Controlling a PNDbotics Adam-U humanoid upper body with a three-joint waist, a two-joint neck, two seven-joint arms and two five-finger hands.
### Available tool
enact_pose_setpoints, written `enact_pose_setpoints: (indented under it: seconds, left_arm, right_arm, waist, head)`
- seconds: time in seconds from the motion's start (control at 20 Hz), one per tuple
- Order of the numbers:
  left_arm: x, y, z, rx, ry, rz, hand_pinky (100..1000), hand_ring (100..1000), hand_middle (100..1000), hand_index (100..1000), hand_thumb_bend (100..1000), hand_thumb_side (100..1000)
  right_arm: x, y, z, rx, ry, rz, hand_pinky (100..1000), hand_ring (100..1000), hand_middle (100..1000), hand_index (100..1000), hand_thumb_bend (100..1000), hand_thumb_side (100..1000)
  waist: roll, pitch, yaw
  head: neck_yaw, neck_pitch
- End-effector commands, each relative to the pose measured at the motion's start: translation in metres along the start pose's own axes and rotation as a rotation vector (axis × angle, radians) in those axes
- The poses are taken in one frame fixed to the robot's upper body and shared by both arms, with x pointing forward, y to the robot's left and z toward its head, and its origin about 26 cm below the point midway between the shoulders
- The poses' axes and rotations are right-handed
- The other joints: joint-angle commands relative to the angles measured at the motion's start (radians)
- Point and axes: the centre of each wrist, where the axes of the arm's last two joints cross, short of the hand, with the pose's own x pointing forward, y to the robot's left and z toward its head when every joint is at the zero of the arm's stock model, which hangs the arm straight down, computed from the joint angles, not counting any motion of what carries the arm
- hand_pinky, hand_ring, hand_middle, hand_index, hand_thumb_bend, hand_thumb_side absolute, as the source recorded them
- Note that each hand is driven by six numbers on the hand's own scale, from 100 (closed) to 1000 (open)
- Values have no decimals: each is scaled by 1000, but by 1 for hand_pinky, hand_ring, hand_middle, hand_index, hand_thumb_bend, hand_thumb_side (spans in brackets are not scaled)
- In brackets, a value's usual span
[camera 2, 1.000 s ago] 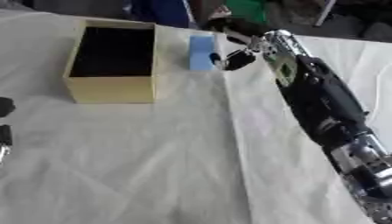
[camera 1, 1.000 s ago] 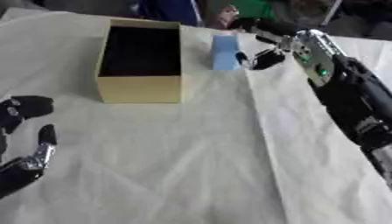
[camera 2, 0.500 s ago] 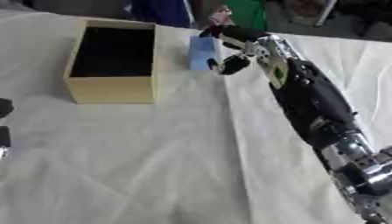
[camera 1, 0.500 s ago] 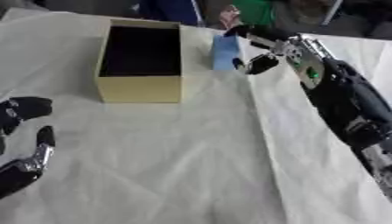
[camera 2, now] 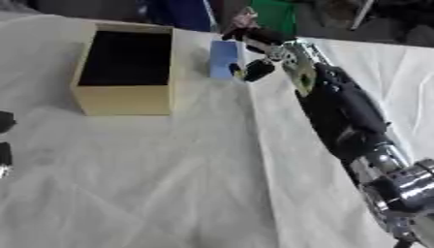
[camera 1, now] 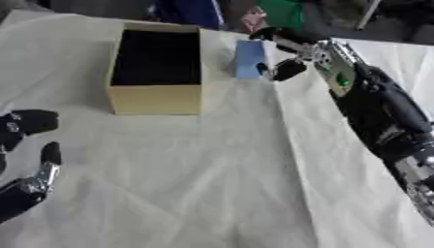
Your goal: Pick up objects on the table and place them in the box.
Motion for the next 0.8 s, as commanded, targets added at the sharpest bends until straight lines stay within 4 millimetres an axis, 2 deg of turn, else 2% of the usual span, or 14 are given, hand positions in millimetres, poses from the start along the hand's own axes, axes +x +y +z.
enact_pose_setpoints:
  seconds: [0.05, 0.6, 0.8]
  left_arm:
    - [4, 2, -3, -2, -22, -3, 827, 786, 739, 719, 100, 250]
    - [5, 2, -4, -4, -26, 0, 827, 786, 739, 719, 100, 250]
    - [5, 2, -5, -5, -28, 1, 827, 786, 739, 719, 100, 250]
  right_arm:
    - [-1, -21, 2, -34, 7, 7, 995, 961, 958, 1000, 100, 238]
    - [-3, -16, 1, 8, 36, -9, 983, 951, 941, 998, 100, 264]
    - [-3, -15, 0, 10, 40, -11, 961, 926, 880, 977, 100, 241]
  waist:
    - [4, -18, 3]
    - [2, -18, 17]
    - [1, -18, 22]
  head:
    - [-6, -10]
    - [-10, -18]
    - [-13, -19]
